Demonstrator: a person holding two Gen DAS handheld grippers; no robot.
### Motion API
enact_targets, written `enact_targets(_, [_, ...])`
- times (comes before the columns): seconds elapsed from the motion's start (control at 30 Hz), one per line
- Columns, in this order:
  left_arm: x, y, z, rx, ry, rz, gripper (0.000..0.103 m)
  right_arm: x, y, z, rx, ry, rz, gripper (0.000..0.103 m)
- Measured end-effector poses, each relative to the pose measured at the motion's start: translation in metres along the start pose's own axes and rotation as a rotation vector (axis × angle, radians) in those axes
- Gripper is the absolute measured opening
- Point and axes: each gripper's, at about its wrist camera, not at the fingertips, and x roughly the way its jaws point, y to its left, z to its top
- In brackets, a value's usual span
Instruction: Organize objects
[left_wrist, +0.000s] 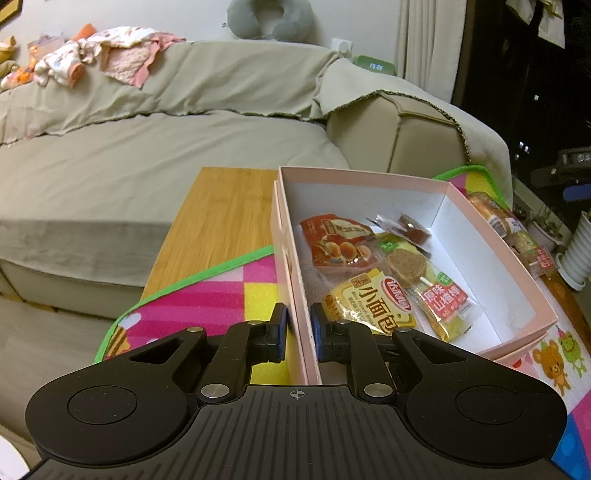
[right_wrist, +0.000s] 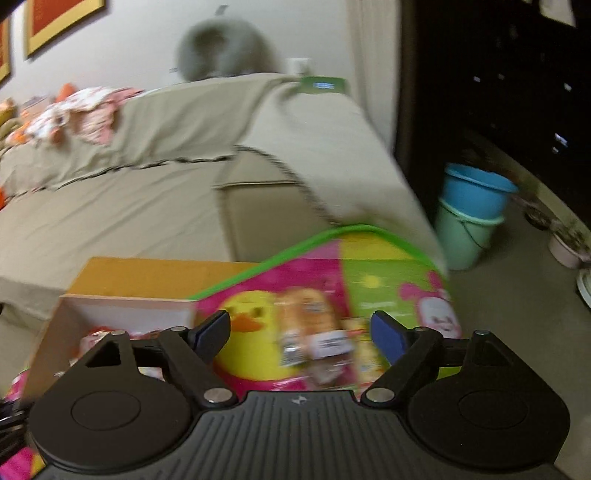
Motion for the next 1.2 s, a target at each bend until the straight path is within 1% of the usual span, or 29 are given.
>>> enact_targets(0.07, [0.0, 0.0, 0.0, 0.002, 0.005, 0.001, 0.016, 0.018, -0.016, 0.001, 0.042, 0.016, -0.009, 0.087])
enact_targets(0.13, [0.001, 0.0, -0.001, 0.003, 0.011, 0.002, 0.016, 0.038, -0.021, 0.0, 0.05, 0.041, -0.016, 0.089])
enact_targets(0.2, [0.001, 0.0, -0.001, 0.0, 0.02, 0.002, 0.016, 0.064, -0.019, 0.001, 0.021, 0.065, -0.041, 0.097])
enact_targets(0.3, [0.001, -0.002, 0.0, 0.001, 0.026, 0.011, 0.015, 0.103, -0.006, 0.0, -0.035, 0.094, -0.078, 0.097])
enact_targets(0.4, [0.001, -0.004, 0.0, -0.001, 0.026, 0.018, 0.015, 0.131, 0.003, 0.0, -0.047, 0.11, -0.066, 0.096])
enact_targets(0.43, [0.001, -0.004, 0.0, -0.001, 0.026, 0.019, 0.015, 0.135, 0.007, -0.001, -0.06, 0.111, -0.06, 0.091])
enact_targets(0.47, [0.0, -0.004, 0.0, -0.001, 0.026, 0.02, 0.015, 0.136, 0.01, -0.003, -0.075, 0.109, -0.057, 0.073])
enact_targets(0.5, [0.0, -0.004, 0.0, -0.001, 0.026, 0.019, 0.015, 0.136, 0.012, -0.005, -0.092, 0.119, -0.038, 0.058])
enact_targets(0.57, [0.0, -0.004, 0.0, -0.002, 0.025, 0.016, 0.015, 0.126, 0.016, -0.011, -0.122, 0.129, 0.0, 0.057])
enact_targets(0.63, [0.0, -0.003, 0.0, -0.005, 0.023, 0.01, 0.015, 0.107, 0.016, -0.021, -0.133, 0.14, 0.038, 0.057])
enact_targets(0.77, [-0.001, -0.004, 0.0, -0.006, 0.019, 0.01, 0.015, 0.054, 0.006, -0.055, -0.11, 0.184, 0.12, 0.056])
enact_targets(0.83, [-0.001, -0.003, 0.0, -0.005, 0.018, 0.009, 0.015, 0.025, 0.002, -0.076, -0.115, 0.224, 0.175, 0.056])
enact_targets(0.87, [-0.001, -0.003, -0.001, -0.005, 0.017, 0.008, 0.016, 0.011, 0.001, -0.086, -0.123, 0.24, 0.207, 0.059])
enact_targets(0.9, [-0.001, -0.003, -0.001, -0.006, 0.016, 0.008, 0.016, -0.004, 0.0, -0.094, -0.135, 0.246, 0.236, 0.07])
enact_targets(0.93, [-0.001, -0.003, -0.001, -0.007, 0.016, 0.007, 0.016, -0.016, -0.001, -0.099, -0.144, 0.235, 0.245, 0.076])
enact_targets(0.97, [-0.001, -0.002, -0.001, -0.008, 0.016, 0.007, 0.016, -0.028, -0.003, -0.101, -0.153, 0.207, 0.241, 0.081])
enact_targets(1.03, [-0.001, -0.002, -0.001, -0.007, 0.016, 0.008, 0.016, -0.043, -0.01, -0.096, -0.151, 0.146, 0.215, 0.084])
enact_targets(1.07, [-0.001, -0.002, -0.001, -0.007, 0.016, 0.008, 0.016, -0.044, -0.014, -0.091, -0.138, 0.122, 0.194, 0.085])
enact_targets(1.13, [-0.001, -0.002, -0.001, -0.008, 0.016, 0.007, 0.016, -0.032, -0.025, -0.078, -0.105, 0.093, 0.133, 0.086])
enact_targets(1.2, [-0.001, -0.002, -0.001, -0.007, 0.017, 0.008, 0.015, -0.011, -0.034, -0.066, -0.094, 0.067, 0.066, 0.086])
